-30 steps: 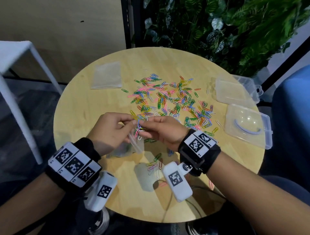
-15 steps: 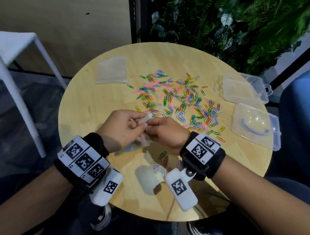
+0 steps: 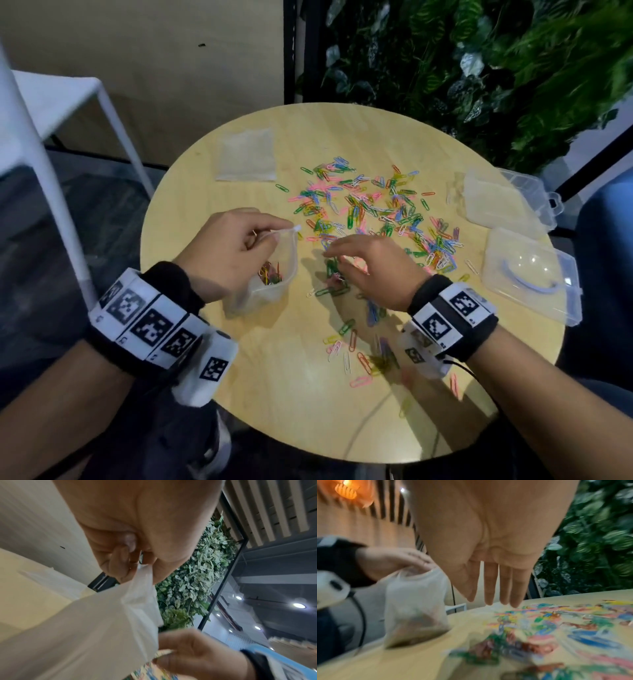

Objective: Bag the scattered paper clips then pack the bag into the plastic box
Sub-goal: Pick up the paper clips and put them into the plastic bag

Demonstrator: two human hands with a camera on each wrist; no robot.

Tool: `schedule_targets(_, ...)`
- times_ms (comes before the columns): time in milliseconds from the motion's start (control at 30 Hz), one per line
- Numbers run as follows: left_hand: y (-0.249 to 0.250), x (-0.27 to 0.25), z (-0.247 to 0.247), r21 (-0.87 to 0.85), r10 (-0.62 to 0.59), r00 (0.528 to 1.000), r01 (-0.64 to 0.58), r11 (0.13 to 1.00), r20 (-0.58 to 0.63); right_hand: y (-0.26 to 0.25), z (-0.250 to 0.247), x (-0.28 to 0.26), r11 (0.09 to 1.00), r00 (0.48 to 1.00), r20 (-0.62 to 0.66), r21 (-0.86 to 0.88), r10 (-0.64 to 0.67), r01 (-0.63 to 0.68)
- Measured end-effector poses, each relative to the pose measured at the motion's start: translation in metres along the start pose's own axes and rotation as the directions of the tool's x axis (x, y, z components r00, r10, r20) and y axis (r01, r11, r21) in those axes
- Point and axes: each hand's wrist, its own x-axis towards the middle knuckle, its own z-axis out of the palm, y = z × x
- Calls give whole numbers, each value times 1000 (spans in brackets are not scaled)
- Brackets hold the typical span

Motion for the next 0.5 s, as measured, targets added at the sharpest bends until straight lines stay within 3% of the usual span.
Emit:
schedule_targets(100, -7, -1, -17, -14, -7, 999, 6, 1000, -44, -10, 33, 5, 978, 973, 200, -150, -115, 146)
schedule_targets(167, -11, -2, -25, -48, -13, 997, 9, 999, -75, -17, 52, 9, 886, 935, 311, -367, -171, 284)
schedule_targets(200, -14, -3, -27, -60, -17, 996, 12, 998, -88, -18, 55, 10, 834, 923, 359, -462, -137, 304)
schedule_targets(267, -18, -4, -30, -62, -25, 995, 20, 998, -93, -13, 45, 6, 782, 908, 418, -561, -16, 271)
schedule_targets(367, -20, -6, -29, -47, -27, 998, 24, 999, -65, 3, 22, -3, 802, 893, 437, -569, 109, 180)
schedule_targets(500, -11, -7, -22, -27, 13, 999, -14, 1000, -30, 21, 19, -9, 860, 932, 362, -487, 38, 154)
